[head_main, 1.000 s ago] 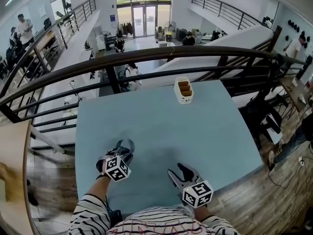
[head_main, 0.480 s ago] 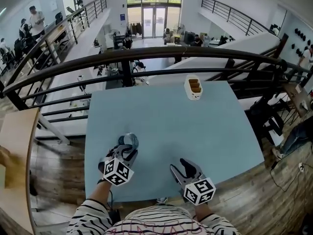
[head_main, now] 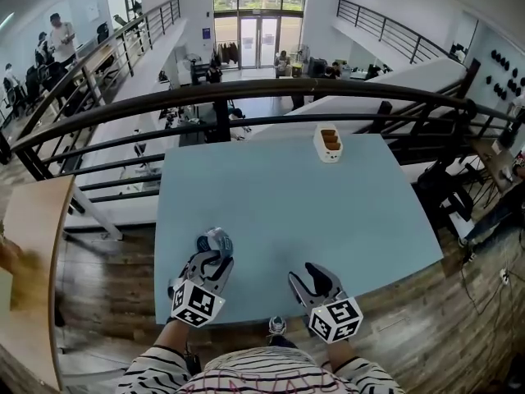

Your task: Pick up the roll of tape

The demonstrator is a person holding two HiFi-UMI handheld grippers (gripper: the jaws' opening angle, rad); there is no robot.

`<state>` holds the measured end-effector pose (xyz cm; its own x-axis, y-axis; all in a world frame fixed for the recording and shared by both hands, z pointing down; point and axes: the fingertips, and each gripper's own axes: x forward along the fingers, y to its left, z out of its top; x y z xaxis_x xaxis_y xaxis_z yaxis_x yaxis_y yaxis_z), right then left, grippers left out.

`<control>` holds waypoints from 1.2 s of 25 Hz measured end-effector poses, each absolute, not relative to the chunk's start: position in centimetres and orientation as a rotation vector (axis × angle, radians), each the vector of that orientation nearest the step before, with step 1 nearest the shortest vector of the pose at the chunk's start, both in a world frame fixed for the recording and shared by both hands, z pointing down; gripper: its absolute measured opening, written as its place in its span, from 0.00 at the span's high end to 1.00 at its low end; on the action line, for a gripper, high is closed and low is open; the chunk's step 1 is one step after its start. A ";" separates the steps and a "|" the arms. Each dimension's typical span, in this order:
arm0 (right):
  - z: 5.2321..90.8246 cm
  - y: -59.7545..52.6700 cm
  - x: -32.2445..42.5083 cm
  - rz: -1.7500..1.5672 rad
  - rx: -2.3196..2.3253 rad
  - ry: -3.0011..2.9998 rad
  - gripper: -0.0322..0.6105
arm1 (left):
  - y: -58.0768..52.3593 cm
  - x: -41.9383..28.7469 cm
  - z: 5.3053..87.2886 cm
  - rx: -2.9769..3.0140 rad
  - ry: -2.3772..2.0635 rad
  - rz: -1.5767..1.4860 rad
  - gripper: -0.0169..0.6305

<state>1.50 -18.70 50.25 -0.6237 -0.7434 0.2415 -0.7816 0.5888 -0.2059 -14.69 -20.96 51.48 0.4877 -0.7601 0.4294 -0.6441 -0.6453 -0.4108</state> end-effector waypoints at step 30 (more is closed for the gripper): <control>48.1 -8.0 -3.9 0.256 1.475 -2.665 0.90 | -5.8 -19.6 48.6 -2.649 1.296 -0.547 0.85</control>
<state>-3.92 -8.00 48.14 -0.5314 -0.8329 0.1542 -0.8471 0.5210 -0.1049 -19.57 -5.80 48.56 0.5626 -0.7851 0.2590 -0.7334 -0.6186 -0.2821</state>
